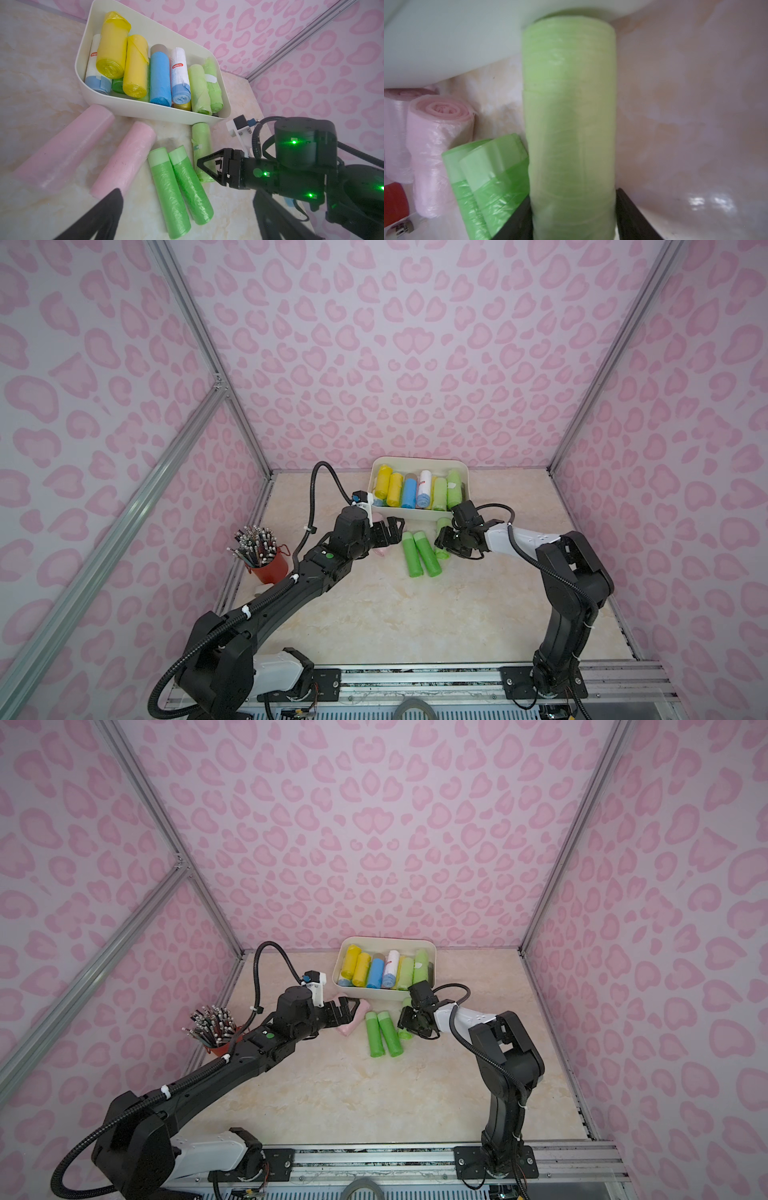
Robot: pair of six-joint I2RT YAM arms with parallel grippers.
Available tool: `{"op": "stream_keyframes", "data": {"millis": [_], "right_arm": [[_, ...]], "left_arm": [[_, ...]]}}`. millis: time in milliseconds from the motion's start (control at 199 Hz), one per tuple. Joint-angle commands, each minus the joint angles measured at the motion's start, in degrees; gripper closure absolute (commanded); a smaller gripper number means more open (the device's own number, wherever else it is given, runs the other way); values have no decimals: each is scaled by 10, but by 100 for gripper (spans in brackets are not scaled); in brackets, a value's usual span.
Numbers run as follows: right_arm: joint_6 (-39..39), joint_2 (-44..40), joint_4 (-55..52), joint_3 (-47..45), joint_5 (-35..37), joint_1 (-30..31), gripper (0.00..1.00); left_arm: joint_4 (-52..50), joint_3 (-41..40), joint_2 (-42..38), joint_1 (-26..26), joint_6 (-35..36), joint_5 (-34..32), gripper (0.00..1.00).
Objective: Put the roll of trash bags into the storage box
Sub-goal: Pick up the roll of trash bags from the center of the board.
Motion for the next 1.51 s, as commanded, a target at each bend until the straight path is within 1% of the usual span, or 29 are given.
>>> {"op": "stream_keyframes", "data": {"millis": [0,151,282,478,579,700,765,957,1364,1420,1505], "right_arm": [[-25,9,-42,8,43,5,40],[-33,22,-55,21,45,6,40],[-41,37,-69,38,50,7,41],[-45,44,-84,54,36,10,48],[-48,32,-93,54,43,13,54],[-47,16,-97,49,41,16,56],[-44,7,-100,45,38,18,60],[-34,-26,-102,24,27,22,63],[5,-98,-101,-4,0,23,63],[11,-108,-101,-8,-3,23,65],[17,-124,-112,-11,-5,22,65]], "left_arm": [[8,1,6,0,11,-2,3],[12,-3,20,0,12,-11,4],[16,-3,30,0,12,0,4],[17,-6,33,0,13,-6,4],[19,-8,34,0,14,-7,4],[18,-8,37,0,14,-8,4],[18,-8,37,0,14,-5,4],[24,-9,34,0,9,15,4],[39,-26,31,1,5,16,5],[43,-29,32,1,4,16,5],[47,-32,31,1,1,14,5]]}}
